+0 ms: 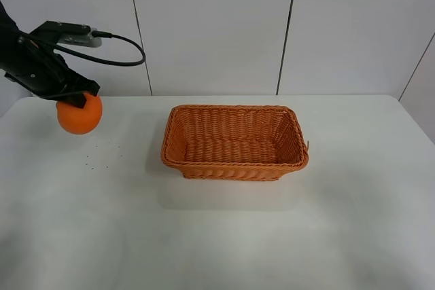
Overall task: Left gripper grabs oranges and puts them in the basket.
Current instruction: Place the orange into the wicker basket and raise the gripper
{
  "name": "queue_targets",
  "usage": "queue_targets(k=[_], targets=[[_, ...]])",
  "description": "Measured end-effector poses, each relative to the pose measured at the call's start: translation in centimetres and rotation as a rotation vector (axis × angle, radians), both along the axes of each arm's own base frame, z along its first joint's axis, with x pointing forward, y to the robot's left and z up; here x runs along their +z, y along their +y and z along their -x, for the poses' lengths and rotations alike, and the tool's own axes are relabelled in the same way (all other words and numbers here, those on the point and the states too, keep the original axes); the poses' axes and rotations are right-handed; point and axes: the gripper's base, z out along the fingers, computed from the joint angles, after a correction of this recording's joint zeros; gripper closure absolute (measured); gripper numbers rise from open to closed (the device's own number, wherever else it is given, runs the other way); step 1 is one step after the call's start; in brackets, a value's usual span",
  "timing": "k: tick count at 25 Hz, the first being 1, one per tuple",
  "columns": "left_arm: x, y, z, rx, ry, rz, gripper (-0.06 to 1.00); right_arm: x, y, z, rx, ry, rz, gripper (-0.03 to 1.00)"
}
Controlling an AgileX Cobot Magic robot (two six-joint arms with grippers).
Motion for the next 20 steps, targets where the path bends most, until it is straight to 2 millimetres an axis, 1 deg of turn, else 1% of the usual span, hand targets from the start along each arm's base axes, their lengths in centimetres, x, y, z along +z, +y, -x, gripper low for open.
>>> queue_targets(k=[3, 5, 7, 8, 11, 14, 17, 20], targets=[[0.6, -2.2, -0.1, -0.065, 0.001, 0.001, 0.75, 0.0, 0.0, 0.0, 0.0, 0.0, 0.0, 0.27], [1.1, -4.3, -0.5, -0.119, -0.011, 0.007, 0.75, 0.0, 0.0, 0.0, 0.0, 0.0, 0.0, 0.27], [1.3, -6.5, -1.1, -0.168, -0.024, 0.013, 0.75, 0.0, 0.0, 0.0, 0.0, 0.0, 0.0, 0.27], [1.3, -8.5, -1.8, -0.212, -0.025, 0.017, 0.75, 0.0, 0.0, 0.0, 0.0, 0.0, 0.0, 0.27], [0.7, -11.7, -2.8, -0.276, 0.004, 0.015, 0.75, 0.0, 0.0, 0.0, 0.0, 0.0, 0.0, 0.27], [-0.7, -14.8, -3.8, -0.324, 0.038, 0.014, 0.75, 0.0, 0.0, 0.0, 0.0, 0.0, 0.0, 0.27], [-1.5, -17.6, -4.6, -0.361, 0.042, 0.019, 0.75, 0.0, 0.0, 0.0, 0.0, 0.0, 0.0, 0.27], [-1.9, -20.2, -5.1, -0.399, 0.028, 0.035, 0.75, 0.0, 0.0, 0.0, 0.0, 0.0, 0.0, 0.27]])
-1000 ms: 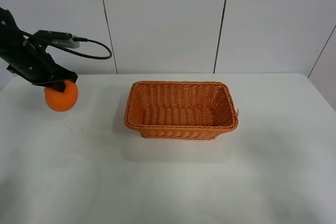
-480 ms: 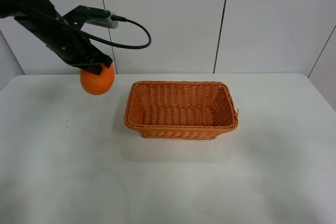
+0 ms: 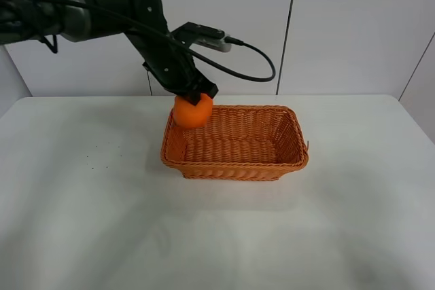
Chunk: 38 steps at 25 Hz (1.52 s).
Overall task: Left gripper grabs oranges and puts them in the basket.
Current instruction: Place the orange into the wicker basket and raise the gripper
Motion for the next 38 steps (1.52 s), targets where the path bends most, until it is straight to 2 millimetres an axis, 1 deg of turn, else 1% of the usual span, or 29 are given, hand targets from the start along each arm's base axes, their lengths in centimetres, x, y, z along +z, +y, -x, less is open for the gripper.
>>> queue_targets(k=[1, 5, 9, 13, 26, 36, 37, 38], targets=[[-0.4, -1.0, -0.1, -0.013, 0.005, 0.008, 0.75, 0.0, 0.0, 0.0, 0.0, 0.0, 0.0, 0.27], [-1.3, -3.7, -0.5, -0.049, 0.023, 0.023, 0.75, 0.0, 0.0, 0.0, 0.0, 0.0, 0.0, 0.27], [-2.6, -5.1, -0.6, -0.07, 0.048, 0.018, 0.75, 0.0, 0.0, 0.0, 0.0, 0.0, 0.0, 0.27], [-4.2, -5.5, -0.6, -0.076, 0.078, 0.001, 0.75, 0.0, 0.0, 0.0, 0.0, 0.0, 0.0, 0.27], [-8.5, -6.3, -0.9, -0.066, 0.164, 0.0, 0.75, 0.0, 0.0, 0.0, 0.0, 0.0, 0.0, 0.27], [-8.6, -6.5, -1.0, -0.061, 0.165, 0.016, 0.75, 0.0, 0.0, 0.0, 0.0, 0.0, 0.0, 0.27], [-8.6, -6.5, -0.9, -0.061, 0.167, 0.015, 0.71, 0.0, 0.0, 0.0, 0.0, 0.0, 0.0, 0.27], [-8.6, -6.4, -0.9, -0.062, 0.171, 0.013, 0.65, 0.0, 0.0, 0.0, 0.0, 0.0, 0.0, 0.27]])
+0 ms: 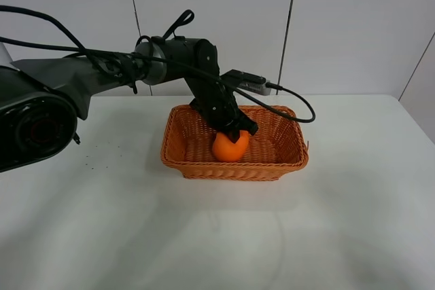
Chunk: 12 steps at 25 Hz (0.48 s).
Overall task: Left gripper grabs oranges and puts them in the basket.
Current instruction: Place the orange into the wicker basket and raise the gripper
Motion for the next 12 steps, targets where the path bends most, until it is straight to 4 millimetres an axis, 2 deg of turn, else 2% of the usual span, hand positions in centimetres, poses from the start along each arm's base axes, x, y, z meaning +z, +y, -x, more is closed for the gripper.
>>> queue_targets(k=[1, 4, 7, 12], targets=[[-0.01, 0.01, 0.02, 0.0, 0.003, -0.002, 0.47, 0.0, 0.0, 0.0, 0.0, 0.0, 0.0, 0.27], [-0.01, 0.01, 0.02, 0.0, 0.002, -0.002, 0.16, 0.0, 0.0, 0.0, 0.0, 0.0, 0.0, 0.27], [-0.01, 0.01, 0.03, 0.0, 0.003, -0.001, 0.05, 0.0, 0.0, 0.0, 0.0, 0.0, 0.0, 0.27], [0.0, -0.01, 0.04, 0.001, 0.005, 0.002, 0.02, 0.0, 0.0, 0.0, 0.0, 0.0, 0.0, 0.27]])
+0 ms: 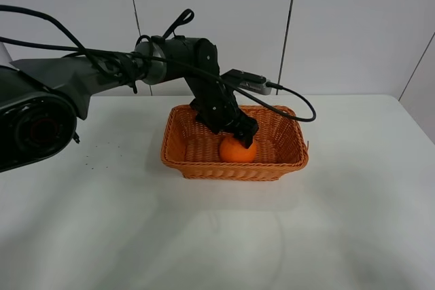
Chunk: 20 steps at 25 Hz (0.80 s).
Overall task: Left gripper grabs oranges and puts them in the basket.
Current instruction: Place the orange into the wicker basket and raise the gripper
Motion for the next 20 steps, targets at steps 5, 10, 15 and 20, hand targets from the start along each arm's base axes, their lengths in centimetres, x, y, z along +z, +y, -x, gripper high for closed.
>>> queue_targets(k=[5, 10, 15, 20], targets=[[0.0, 0.0, 0.0, 0.0, 0.0, 0.0, 0.01, 0.0, 0.0, 0.0, 0.0, 0.0, 0.0, 0.27], [0.0, 0.0, 0.0, -0.001, 0.004, -0.003, 0.01, 0.0, 0.0, 0.0, 0.0, 0.0, 0.0, 0.27], [0.6, 0.1, 0.1, -0.001, 0.001, -0.004, 0.01, 0.0, 0.0, 0.0, 0.0, 0.0, 0.0, 0.27], [4.8, 0.5, 0.0, -0.009, -0.067, -0.016, 0.01, 0.0, 0.0, 0.0, 0.0, 0.0, 0.0, 0.27]])
